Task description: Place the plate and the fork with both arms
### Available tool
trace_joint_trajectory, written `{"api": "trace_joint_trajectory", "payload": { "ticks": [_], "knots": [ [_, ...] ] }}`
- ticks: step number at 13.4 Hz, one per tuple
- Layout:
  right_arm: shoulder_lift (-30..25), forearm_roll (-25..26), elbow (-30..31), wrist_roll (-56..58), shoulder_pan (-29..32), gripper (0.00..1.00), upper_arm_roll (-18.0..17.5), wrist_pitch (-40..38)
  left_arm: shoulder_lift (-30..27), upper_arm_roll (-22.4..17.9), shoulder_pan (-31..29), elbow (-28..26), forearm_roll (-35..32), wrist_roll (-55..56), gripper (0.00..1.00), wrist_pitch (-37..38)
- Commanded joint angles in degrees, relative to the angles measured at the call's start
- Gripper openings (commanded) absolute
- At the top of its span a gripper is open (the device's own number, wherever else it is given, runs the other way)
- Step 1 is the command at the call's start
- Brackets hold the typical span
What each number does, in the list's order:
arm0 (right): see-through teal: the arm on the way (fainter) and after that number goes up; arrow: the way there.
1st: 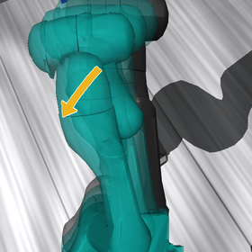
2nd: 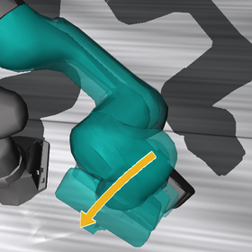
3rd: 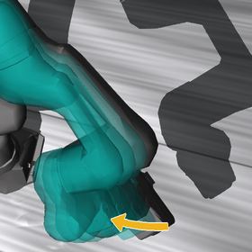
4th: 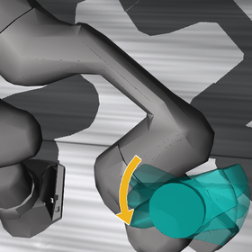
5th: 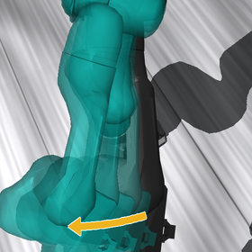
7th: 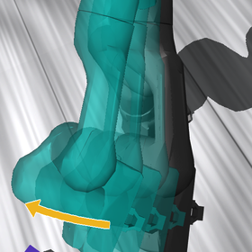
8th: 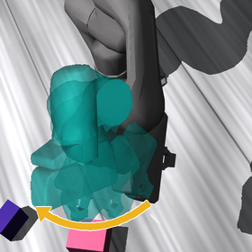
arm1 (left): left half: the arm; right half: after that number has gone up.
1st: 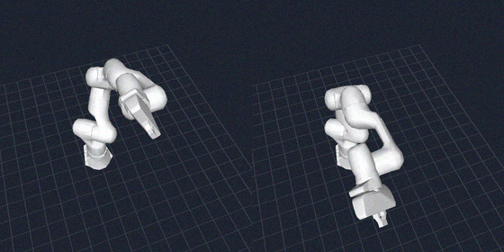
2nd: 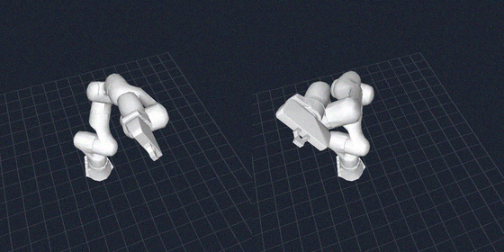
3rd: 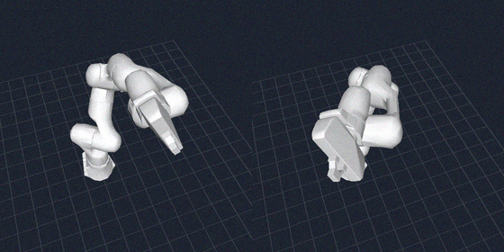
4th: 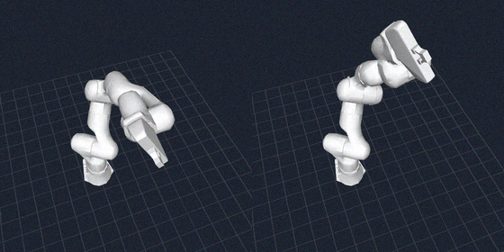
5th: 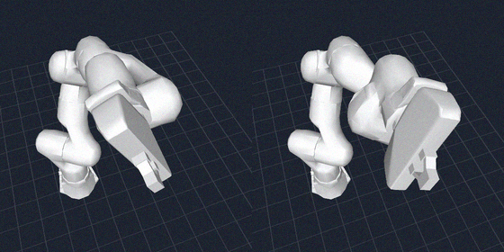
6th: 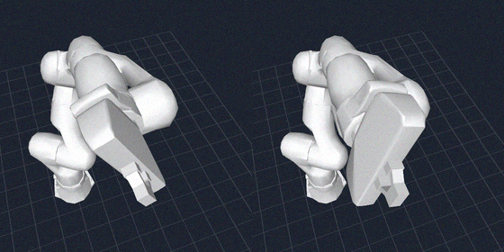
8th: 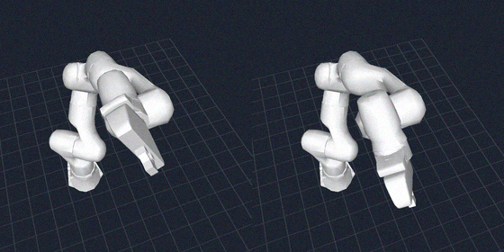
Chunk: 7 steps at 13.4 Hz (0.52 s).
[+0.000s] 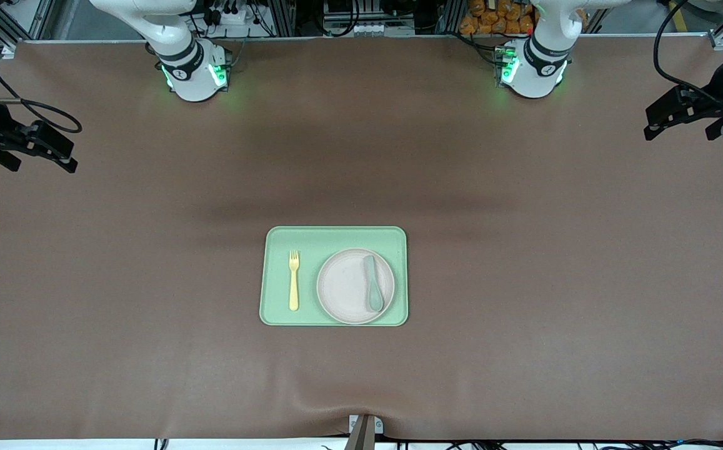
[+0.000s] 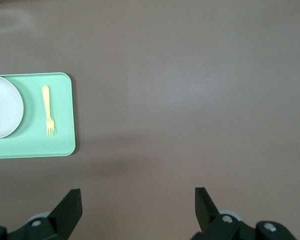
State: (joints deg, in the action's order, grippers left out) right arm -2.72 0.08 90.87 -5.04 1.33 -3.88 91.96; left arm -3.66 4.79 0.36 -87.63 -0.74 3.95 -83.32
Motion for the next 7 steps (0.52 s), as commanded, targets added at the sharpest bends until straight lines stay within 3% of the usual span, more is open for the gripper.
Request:
{"api": "trace_joint_trajectory", "payload": {
  "ticks": [1, 7],
  "knots": [
    [0.3, -0.9, -1.0, 0.6, -1.7, 1.0, 1.9, 0.1, -0.3, -1.2, 0.8, -0.2, -1.2, -1.4, 1.0, -0.2],
    [1.1, -0.9, -1.1, 0.6, -1.7, 1.0, 4.1, 0.7, -0.2, -1.4, 0.4, 1.4, -1.0, -0.3, 1.0, 0.8]
  ]
}}
